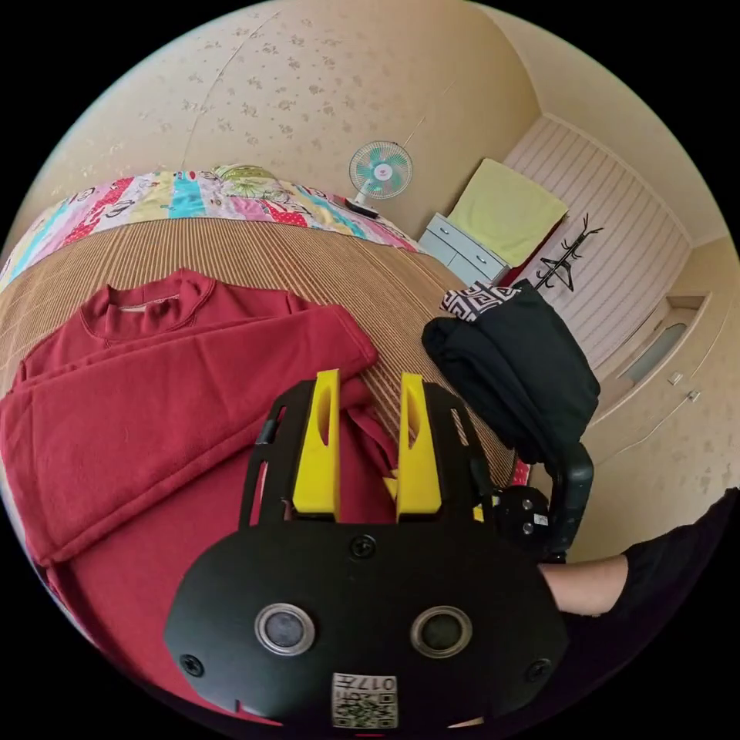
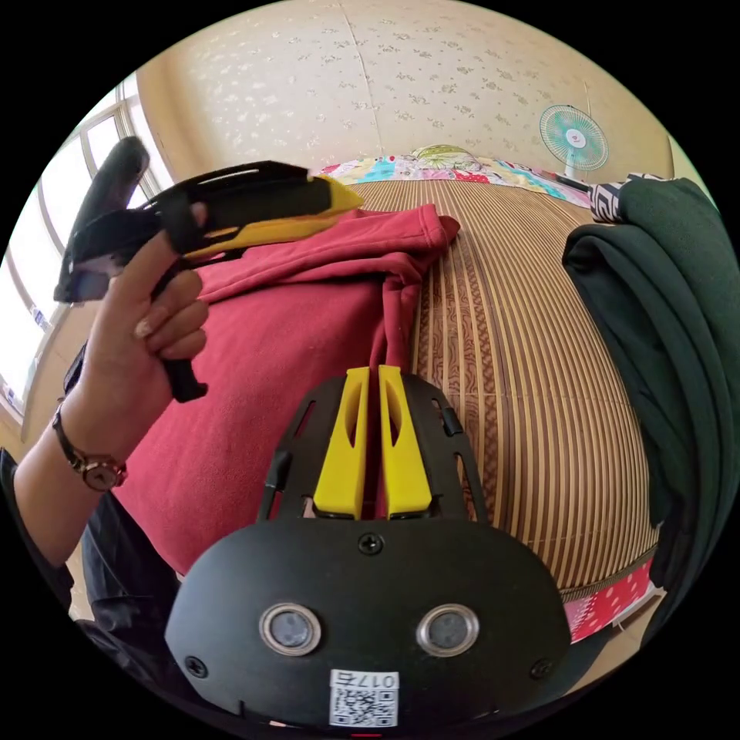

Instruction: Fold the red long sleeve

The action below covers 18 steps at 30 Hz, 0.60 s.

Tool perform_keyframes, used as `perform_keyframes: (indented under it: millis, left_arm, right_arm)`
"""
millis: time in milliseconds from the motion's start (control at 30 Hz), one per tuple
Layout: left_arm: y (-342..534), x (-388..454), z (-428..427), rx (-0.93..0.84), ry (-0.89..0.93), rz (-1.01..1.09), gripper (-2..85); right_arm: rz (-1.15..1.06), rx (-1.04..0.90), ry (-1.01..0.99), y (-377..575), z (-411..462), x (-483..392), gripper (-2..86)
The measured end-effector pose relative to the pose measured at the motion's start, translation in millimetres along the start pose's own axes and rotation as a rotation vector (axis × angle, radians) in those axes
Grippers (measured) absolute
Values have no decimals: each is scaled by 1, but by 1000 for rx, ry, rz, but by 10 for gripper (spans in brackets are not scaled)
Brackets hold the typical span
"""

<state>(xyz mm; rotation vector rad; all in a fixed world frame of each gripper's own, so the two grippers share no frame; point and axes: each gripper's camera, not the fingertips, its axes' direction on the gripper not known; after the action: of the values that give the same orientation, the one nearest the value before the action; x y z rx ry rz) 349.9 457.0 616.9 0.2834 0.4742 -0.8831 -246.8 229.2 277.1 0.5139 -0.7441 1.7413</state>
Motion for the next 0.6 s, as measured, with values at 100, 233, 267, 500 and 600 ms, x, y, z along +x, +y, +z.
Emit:
perform_keyframes:
  millis: [100, 233, 267, 500, 600]
  left_arm:
    - [48, 2, -56, 12, -117, -51, 112]
    - [126, -3, -117, -17, -257, -152, 112]
    - [136, -4, -123, -26, -286, -176, 112]
    - [192, -1, -181, -49, -367, -315, 112]
    - [182, -10, -174, -99, -403, -318, 111]
  right_arm:
    - [0, 0, 0, -4, 1, -3, 29]
    - [4, -7, 0, -13, 2, -6, 29]
    - [6, -13, 2, -16, 0, -8, 29]
    - [5, -128, 19, -39, -14, -15, 23]
    - [13, -84, 11, -26, -45, -26, 17]
